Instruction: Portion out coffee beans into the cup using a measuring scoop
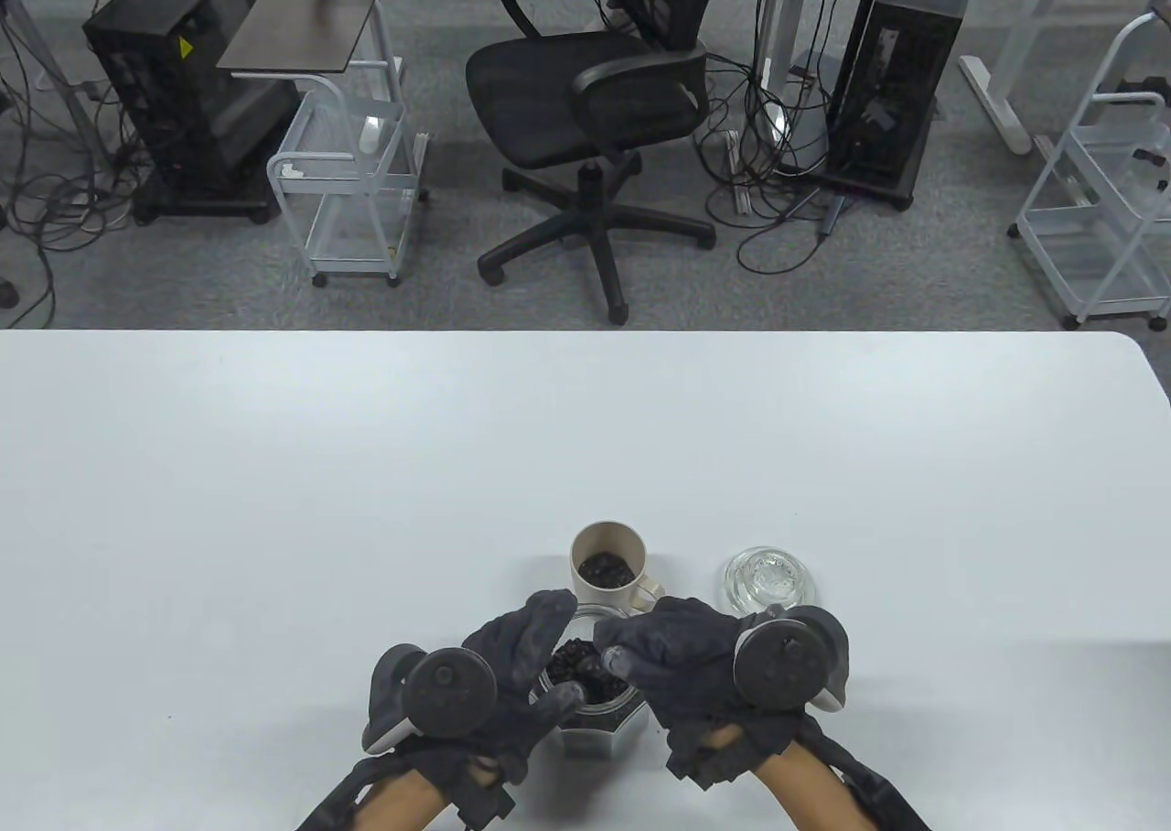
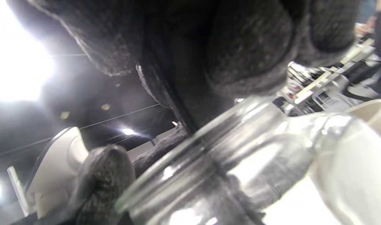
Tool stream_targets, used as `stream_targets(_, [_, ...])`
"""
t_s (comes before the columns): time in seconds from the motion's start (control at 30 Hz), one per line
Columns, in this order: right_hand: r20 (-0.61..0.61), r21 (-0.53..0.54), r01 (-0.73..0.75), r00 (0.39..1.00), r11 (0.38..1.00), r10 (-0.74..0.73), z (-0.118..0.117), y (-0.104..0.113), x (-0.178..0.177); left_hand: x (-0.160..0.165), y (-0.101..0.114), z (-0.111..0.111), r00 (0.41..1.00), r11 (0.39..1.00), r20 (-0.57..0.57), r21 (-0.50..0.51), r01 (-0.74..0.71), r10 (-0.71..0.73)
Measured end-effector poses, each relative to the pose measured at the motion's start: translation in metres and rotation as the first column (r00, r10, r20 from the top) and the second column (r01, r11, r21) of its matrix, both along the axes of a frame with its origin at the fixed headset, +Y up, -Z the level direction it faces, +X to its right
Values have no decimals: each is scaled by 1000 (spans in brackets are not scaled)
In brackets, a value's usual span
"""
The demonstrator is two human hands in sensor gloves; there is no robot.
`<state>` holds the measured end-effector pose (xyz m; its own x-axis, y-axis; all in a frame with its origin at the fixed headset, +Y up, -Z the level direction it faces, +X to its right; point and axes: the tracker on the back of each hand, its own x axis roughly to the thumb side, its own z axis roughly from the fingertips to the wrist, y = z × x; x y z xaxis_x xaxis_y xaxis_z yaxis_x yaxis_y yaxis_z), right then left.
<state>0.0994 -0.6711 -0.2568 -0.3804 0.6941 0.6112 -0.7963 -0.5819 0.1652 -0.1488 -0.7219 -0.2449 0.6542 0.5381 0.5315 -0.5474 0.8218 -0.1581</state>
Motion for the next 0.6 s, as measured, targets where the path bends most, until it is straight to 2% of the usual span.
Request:
stream_targets(0.17, [98,-156,125,989,980,-111,-9,-8,12,0,0,0,1000,1000,-1,2,-1,1])
stream_targets(0.37, [239,-313,318,938,895,-250,-18,-21,29,0,0,0,1000,1000,0,4,0,0])
stream_targets(0.6, [404,-478,504,853,720,-329,-25,-43,46,0,0,0,1000,1000,1,3,-2,2])
